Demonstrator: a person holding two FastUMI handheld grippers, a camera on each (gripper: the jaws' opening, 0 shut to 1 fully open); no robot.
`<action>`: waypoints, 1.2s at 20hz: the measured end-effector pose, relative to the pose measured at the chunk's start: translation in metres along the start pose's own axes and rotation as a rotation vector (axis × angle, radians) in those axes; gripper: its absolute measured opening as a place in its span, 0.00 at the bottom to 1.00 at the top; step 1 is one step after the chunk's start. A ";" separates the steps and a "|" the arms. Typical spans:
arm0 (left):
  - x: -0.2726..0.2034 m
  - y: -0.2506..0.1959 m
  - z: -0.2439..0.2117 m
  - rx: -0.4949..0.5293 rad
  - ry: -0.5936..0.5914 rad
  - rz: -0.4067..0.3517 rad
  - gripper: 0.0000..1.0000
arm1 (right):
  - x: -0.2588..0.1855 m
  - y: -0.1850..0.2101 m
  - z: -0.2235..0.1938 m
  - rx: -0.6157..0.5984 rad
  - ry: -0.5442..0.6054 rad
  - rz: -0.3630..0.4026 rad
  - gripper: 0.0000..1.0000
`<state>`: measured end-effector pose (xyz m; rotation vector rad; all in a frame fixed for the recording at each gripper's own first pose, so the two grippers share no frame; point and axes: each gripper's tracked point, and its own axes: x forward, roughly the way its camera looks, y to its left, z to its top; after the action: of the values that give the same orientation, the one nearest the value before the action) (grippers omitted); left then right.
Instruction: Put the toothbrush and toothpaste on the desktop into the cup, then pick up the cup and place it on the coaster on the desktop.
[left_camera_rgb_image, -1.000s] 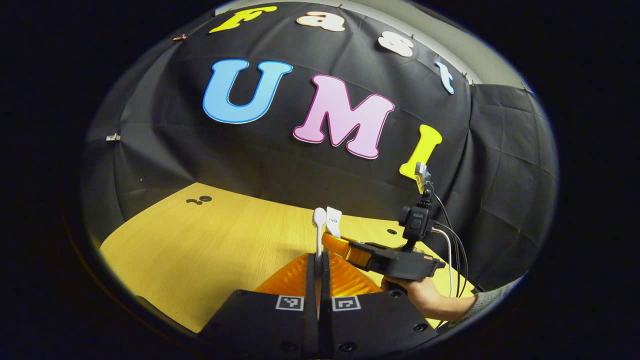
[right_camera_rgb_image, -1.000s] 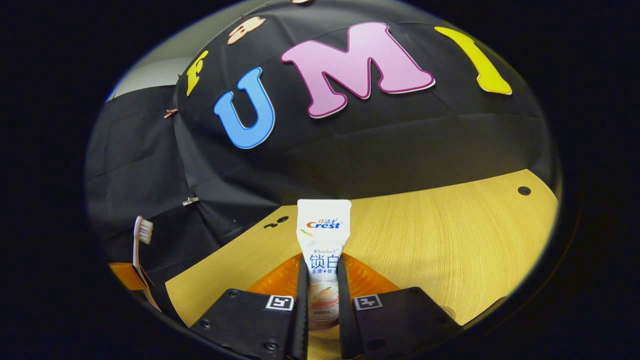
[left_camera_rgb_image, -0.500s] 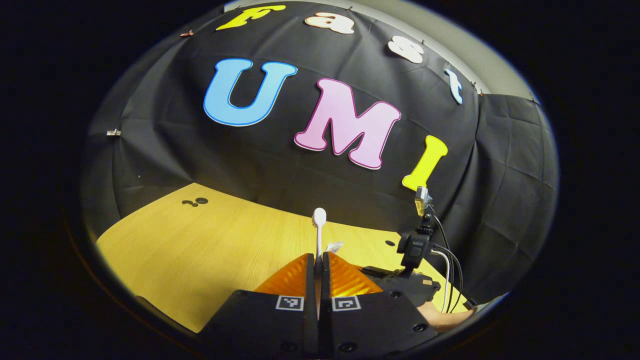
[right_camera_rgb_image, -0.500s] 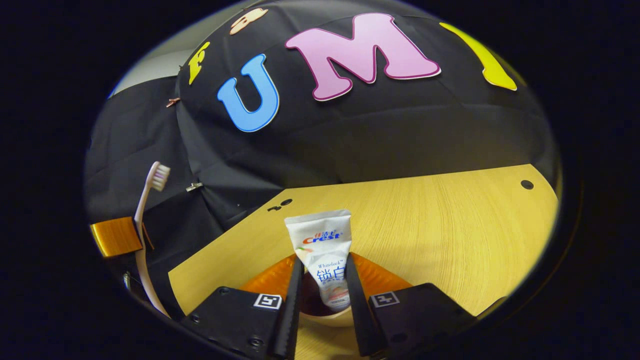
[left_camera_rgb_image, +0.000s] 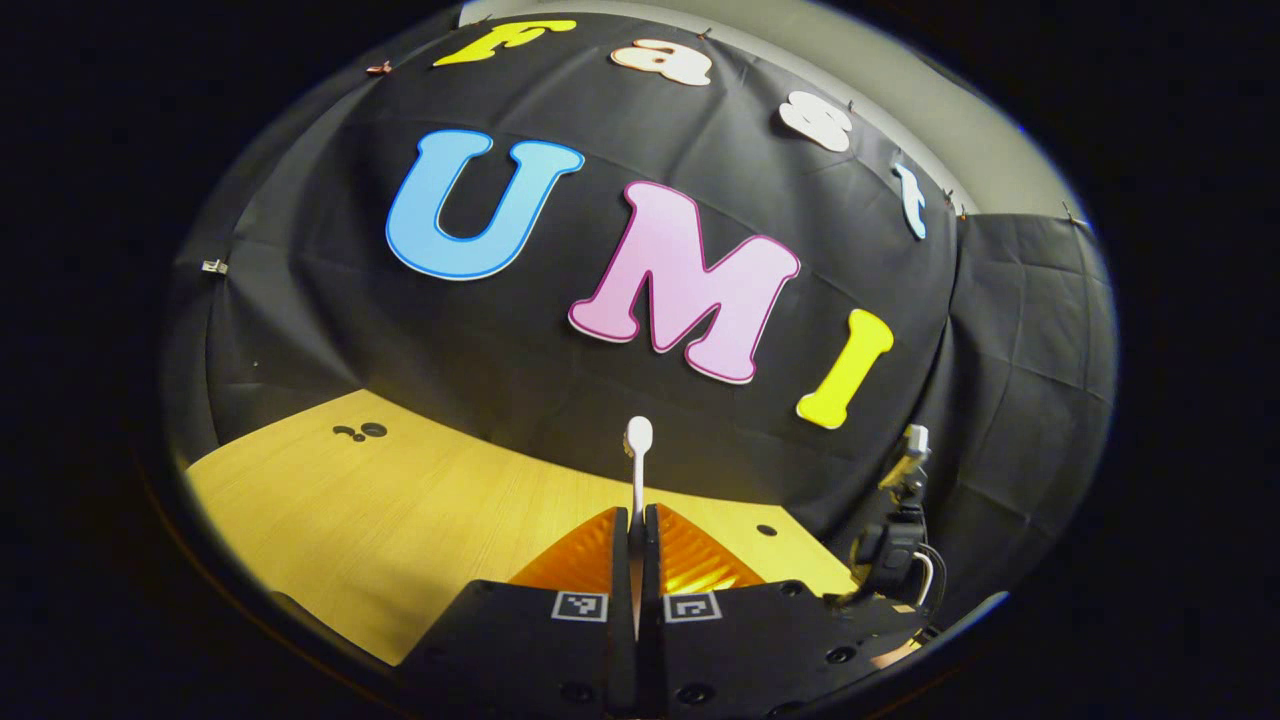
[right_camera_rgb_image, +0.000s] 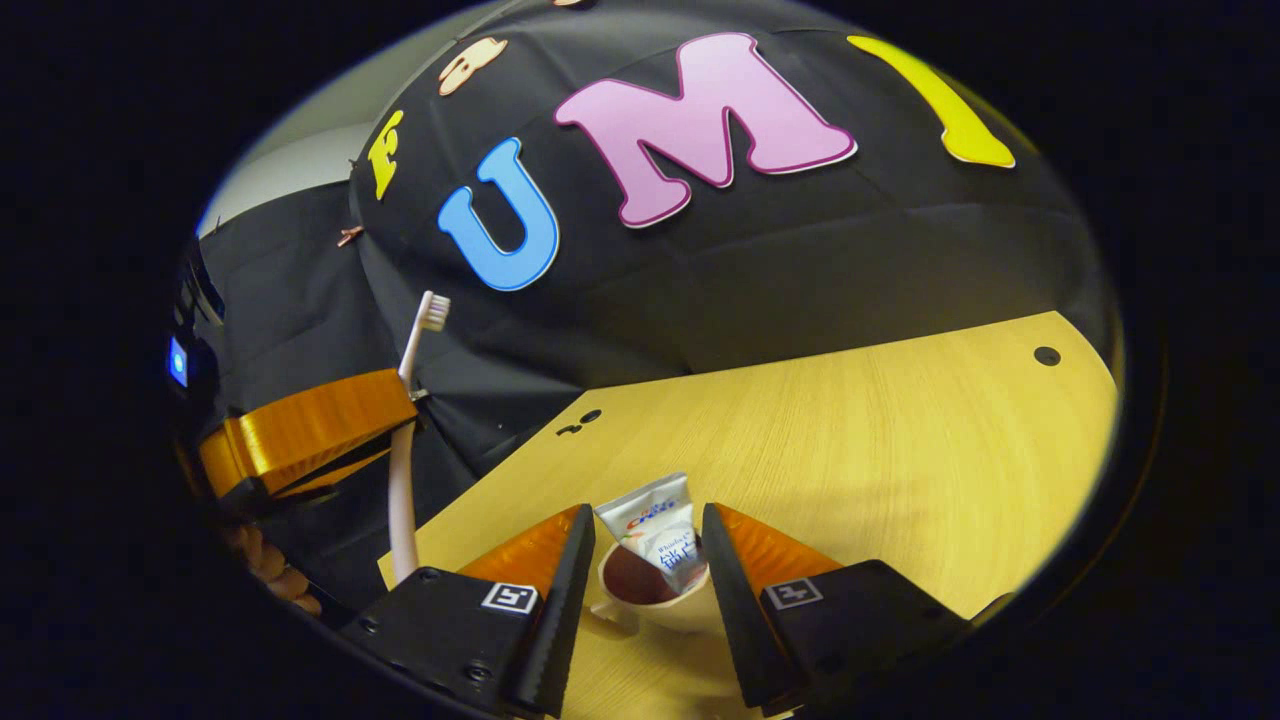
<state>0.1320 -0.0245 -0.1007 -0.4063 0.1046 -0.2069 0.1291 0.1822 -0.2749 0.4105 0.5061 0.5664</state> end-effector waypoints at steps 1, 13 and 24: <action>0.006 -0.002 0.004 -0.007 -0.017 -0.003 0.06 | -0.010 -0.002 0.005 -0.003 -0.009 0.001 0.67; 0.052 -0.017 -0.004 0.046 -0.170 -0.061 0.06 | -0.114 -0.039 -0.030 0.079 0.030 -0.060 0.66; 0.089 -0.025 -0.077 0.217 -0.103 -0.185 0.06 | -0.141 -0.055 -0.048 0.092 0.041 -0.083 0.67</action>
<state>0.2028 -0.0955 -0.1667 -0.2092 -0.0568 -0.3756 0.0219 0.0665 -0.2930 0.4635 0.5875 0.4736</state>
